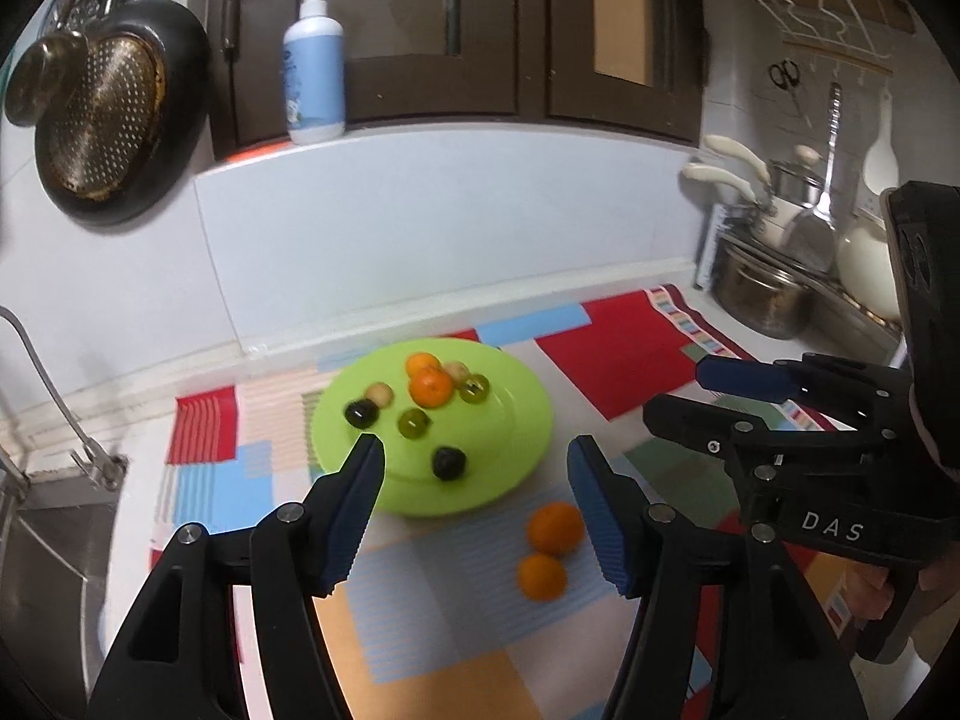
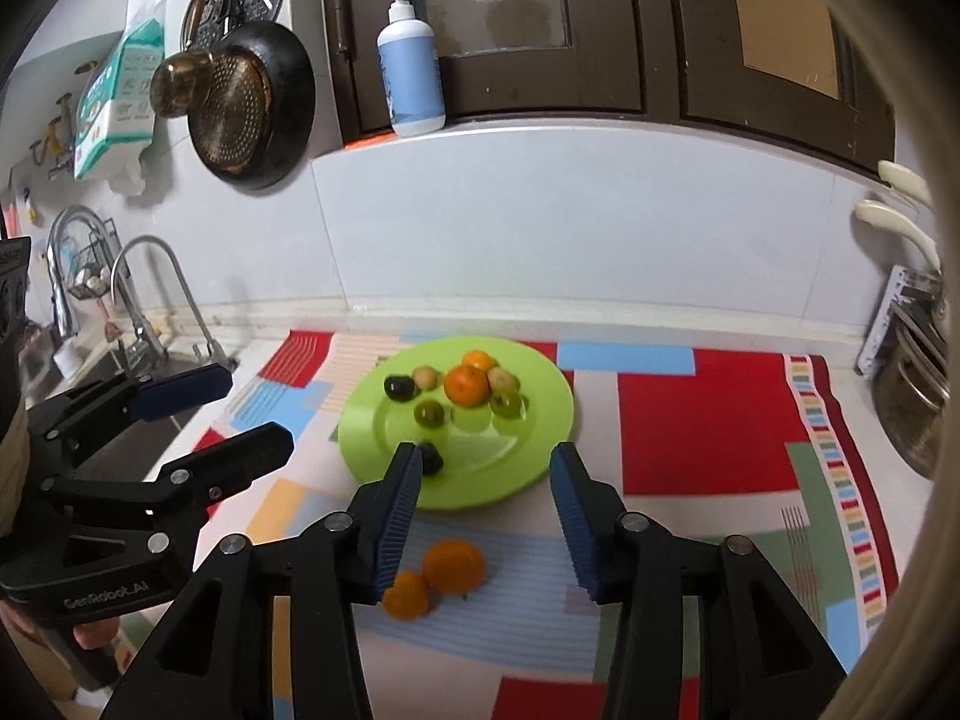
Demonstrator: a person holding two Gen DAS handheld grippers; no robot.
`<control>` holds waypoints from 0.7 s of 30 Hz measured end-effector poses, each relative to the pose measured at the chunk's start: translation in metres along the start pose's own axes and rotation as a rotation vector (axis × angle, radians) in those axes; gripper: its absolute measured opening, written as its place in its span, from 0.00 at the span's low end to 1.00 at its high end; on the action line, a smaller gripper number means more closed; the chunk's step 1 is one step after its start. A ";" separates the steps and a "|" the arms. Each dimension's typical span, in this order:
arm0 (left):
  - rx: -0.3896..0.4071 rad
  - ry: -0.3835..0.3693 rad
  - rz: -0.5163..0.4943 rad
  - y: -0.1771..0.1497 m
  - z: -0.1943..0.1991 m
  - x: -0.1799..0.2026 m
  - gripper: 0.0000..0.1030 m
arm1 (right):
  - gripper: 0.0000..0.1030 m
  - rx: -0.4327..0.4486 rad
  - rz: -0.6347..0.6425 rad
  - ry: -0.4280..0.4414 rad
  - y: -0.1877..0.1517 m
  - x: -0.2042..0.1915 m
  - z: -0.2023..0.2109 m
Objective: Organize fruits
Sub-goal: 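Withdraw both tools from the plate toward the last two oranges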
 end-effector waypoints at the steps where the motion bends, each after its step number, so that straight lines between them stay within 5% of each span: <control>1: -0.004 -0.004 -0.004 -0.004 -0.001 0.001 0.61 | 0.50 -0.003 -0.002 -0.002 -0.004 0.000 0.001; 21: -0.221 -0.122 -0.083 -0.076 -0.073 0.026 0.58 | 0.50 -0.204 -0.039 -0.064 -0.080 0.019 -0.029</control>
Point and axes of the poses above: each gripper's, at about its wrist camera, not at the fingertips, and z roughly against the way its jaws point, x to its right, y to its top, the point moved 3 cm from there along -z, roughly the way its jaws point, and after that the axes turned 7 degrees about z, right-handed, at the moved point
